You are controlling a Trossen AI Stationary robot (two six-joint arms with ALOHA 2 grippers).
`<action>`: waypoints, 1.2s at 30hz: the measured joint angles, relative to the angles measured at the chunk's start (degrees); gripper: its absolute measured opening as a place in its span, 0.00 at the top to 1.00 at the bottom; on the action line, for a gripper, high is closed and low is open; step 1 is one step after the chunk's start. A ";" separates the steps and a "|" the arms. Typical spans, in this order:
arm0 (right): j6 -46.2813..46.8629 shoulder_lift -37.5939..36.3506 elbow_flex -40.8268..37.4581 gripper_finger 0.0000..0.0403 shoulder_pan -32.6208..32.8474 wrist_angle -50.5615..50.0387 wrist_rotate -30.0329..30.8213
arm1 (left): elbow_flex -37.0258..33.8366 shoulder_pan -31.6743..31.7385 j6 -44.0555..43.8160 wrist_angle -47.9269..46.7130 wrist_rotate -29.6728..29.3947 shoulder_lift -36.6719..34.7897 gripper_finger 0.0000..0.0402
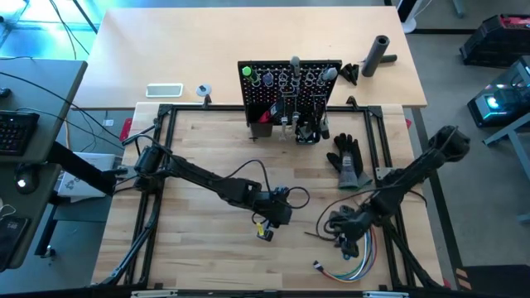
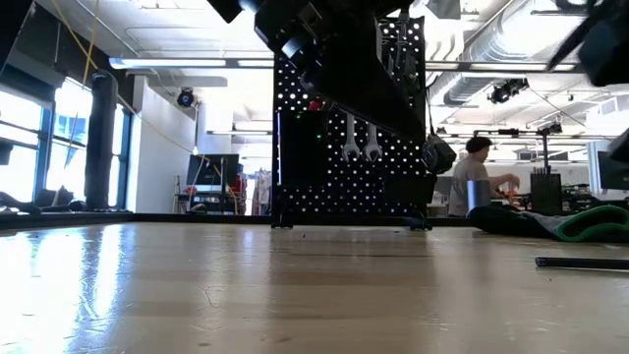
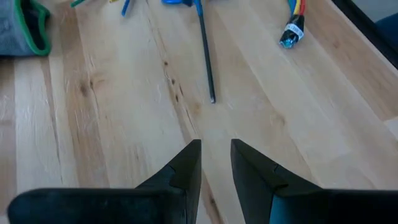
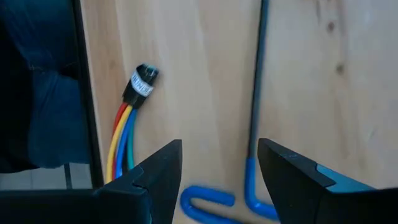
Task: Hang tools onto peg board
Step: Put the blue pick tool on the left black bin on the peg board
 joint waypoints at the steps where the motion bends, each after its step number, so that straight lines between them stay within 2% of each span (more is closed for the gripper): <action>1: 0.93 0.00 0.00 0.49 0.99 0.00 0.60 | 0.00 0.02 0.00 0.34 -0.02 0.13 0.81; 6: 6.10 0.00 0.00 0.51 5.25 -0.11 4.19 | -0.05 0.04 -0.02 1.87 -0.07 1.80 0.81; 11: 8.37 0.13 0.00 0.63 8.26 -0.23 7.70 | -0.09 0.55 -0.02 4.35 2.39 2.68 0.81; 18: 8.70 3.75 0.00 0.75 8.78 0.50 8.22 | -0.07 1.52 0.09 8.12 2.91 2.68 0.81; 32: 9.48 11.64 0.32 0.77 8.79 0.99 8.99 | -0.07 1.76 3.24 7.67 2.77 2.68 0.81; 36: 8.10 11.82 0.26 0.81 8.12 0.78 9.54 | -0.07 2.25 5.82 3.78 -0.83 2.68 0.81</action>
